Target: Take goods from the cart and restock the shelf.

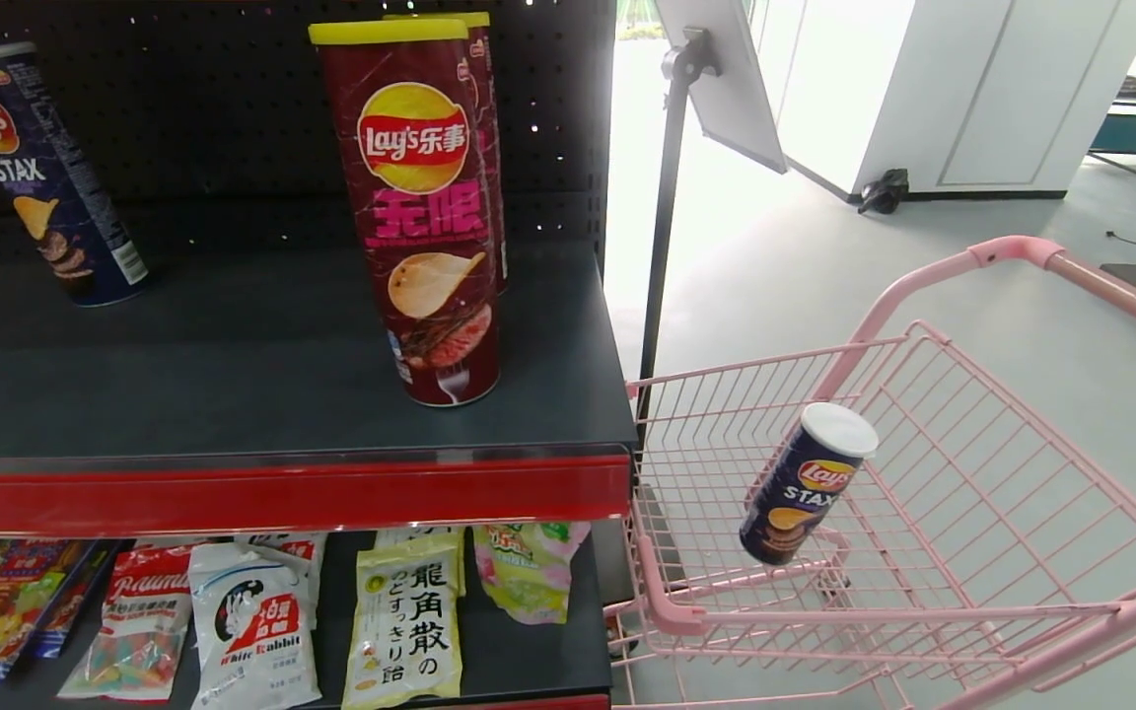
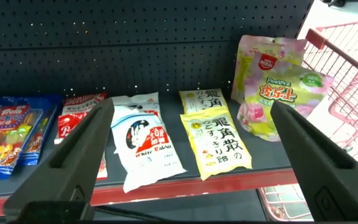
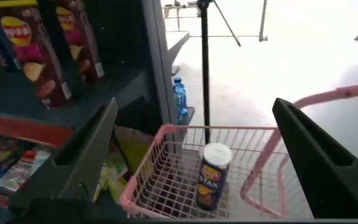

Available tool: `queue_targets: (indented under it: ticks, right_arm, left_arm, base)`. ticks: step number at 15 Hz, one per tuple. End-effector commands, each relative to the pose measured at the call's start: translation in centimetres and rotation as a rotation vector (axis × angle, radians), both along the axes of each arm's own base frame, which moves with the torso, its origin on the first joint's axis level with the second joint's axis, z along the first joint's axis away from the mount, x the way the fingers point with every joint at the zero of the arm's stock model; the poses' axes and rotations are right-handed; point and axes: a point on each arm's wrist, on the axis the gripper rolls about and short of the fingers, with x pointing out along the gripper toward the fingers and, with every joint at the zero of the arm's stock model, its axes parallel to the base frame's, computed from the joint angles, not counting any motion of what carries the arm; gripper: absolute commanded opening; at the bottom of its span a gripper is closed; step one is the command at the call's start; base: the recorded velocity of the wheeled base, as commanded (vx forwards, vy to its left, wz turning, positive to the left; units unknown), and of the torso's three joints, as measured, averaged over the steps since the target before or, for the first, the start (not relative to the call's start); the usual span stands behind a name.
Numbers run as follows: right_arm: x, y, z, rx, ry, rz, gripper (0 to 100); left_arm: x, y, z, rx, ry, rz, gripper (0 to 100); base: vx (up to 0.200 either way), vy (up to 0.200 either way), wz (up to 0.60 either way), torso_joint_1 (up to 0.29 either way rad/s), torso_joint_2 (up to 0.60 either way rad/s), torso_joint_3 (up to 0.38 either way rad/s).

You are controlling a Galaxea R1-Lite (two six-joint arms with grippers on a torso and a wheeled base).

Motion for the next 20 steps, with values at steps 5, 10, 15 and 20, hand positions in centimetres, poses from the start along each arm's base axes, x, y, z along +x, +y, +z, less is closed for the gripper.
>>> queue_targets:
  ticks: [5,10,15,20]
  right_arm:
    - [20.6,-4.6,-7.7,-0.288,0.213,0.486,100]
    - [24.3,-7.3,-13.5,-0.373,0.288,0.48,100]
    - [28.3,-8.5,-16.9,-0.344,0.357,0.5,100]
    - [31.0,-9.4,-19.3,-0.325,0.394,0.511,100]
  left_arm:
    - [0.0,0.0,0.0,-0.001,-0.001,0.0,100]
    - [0.0,0.0,0.0,-0.001,-0.001,0.0,100]
    - [0.0,0.0,0.0,-0.001,-0.001,0.0,100]
    - [0.0,0.0,0.0,-0.001,0.0,0.0,100]
  base:
    - [0.0,0.0,0.0,0.0,0.0,0.0]
    - [0.0,0.0,0.0,0.0,0.0,0.0]
    - [0.0,0.0,0.0,0.0,0.0,0.0]
    - [0.0,0.0,0.0,0.0,0.0,0.0]
